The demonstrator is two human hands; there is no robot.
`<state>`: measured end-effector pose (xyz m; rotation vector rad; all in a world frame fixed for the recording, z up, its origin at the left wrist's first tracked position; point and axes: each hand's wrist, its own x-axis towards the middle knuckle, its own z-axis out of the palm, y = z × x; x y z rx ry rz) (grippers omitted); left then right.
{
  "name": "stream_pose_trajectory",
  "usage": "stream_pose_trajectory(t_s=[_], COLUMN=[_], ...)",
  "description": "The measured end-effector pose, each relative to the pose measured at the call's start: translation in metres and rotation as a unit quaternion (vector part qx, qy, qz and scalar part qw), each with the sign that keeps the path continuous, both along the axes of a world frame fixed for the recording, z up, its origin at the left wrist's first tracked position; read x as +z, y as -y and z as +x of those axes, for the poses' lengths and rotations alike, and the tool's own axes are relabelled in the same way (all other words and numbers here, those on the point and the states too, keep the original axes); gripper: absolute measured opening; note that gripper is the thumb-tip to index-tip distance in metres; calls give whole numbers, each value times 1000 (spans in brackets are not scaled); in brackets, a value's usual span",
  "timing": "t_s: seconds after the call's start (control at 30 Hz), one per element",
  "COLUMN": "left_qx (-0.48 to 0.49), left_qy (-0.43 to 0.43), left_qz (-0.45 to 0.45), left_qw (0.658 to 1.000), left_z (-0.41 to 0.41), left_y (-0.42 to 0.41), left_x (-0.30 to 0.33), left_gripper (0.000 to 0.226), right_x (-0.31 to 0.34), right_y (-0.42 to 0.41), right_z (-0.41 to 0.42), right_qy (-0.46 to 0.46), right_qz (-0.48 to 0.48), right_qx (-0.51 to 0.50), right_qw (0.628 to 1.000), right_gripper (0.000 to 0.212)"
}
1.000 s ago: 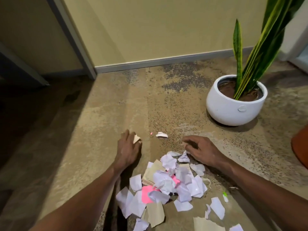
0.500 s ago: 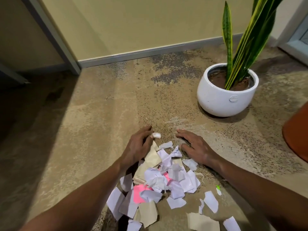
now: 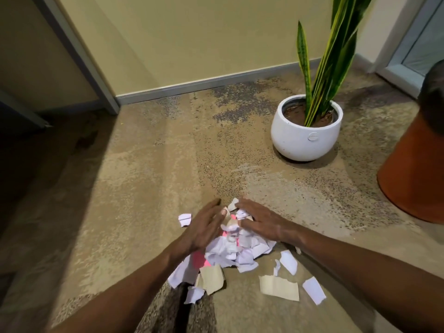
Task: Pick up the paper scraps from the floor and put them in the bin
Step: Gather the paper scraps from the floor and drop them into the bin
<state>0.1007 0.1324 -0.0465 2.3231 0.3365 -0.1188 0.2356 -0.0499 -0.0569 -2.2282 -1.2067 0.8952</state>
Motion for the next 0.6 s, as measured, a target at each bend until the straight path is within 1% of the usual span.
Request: stream_pose_trajectory(t_s=[0.03, 0.07, 0.1, 0.13, 0.17, 0.2, 0.23, 0.27, 0.3, 0.37, 0.43, 0.47, 0.5, 0.53, 0.6], left_qx=[16, 33, 47, 51, 43, 32, 26, 19, 9, -8, -15, -19, -22, -21, -5], left_qy=[22, 50, 74, 75, 48, -9, -74, -124, -149, -153, -144, -137, -119, -86, -1], left_qz=[-51, -76, -68, -17, 60, 131, 170, 185, 187, 195, 224, 247, 273, 299, 335], left_qw=[998, 995, 994, 996, 996, 991, 982, 975, 971, 969, 964, 959, 954, 950, 942], left_z=[-8, -14, -21, -29, -36, -44, -52, -59, -65, -75, -83, -87, -92, -97, -104], left_y=[6, 9, 9, 5, -1, -6, -10, -11, -10, -1, 13, 20, 26, 30, 35], left_x=[3, 5, 7, 7, 8, 9, 7, 4, 0, -10, -19, -22, -24, -26, -29], left_gripper=[53, 54, 58, 65, 76, 93, 110, 123, 132, 147, 155, 154, 148, 135, 96], right_x=[2, 6, 11, 17, 23, 28, 32, 36, 40, 45, 42, 38, 33, 27, 18], right_y=[-2, -3, -4, -5, -6, -7, -9, -12, -16, -24, -26, -24, -20, -15, -5], right_z=[-5, -7, -8, -7, -5, -2, 0, 1, -1, -12, -29, -37, -45, -51, -58], right_qy=[-19, -50, -81, -100, -103, -90, -64, -34, -10, 17, 52, 90, 141, 194, 274], right_qz=[6, 19, 31, 37, 31, 10, -22, -55, -82, -124, -164, -172, -166, -146, -93], right_qx=[-3, -18, -35, -44, -41, -26, 0, 34, 70, 138, 186, 203, 217, 225, 226], right_qw=[1000, 998, 996, 993, 993, 996, 998, 997, 994, 983, 967, 960, 952, 944, 930], right_gripper=[62, 63, 67, 74, 83, 93, 101, 107, 112, 121, 133, 137, 136, 133, 118])
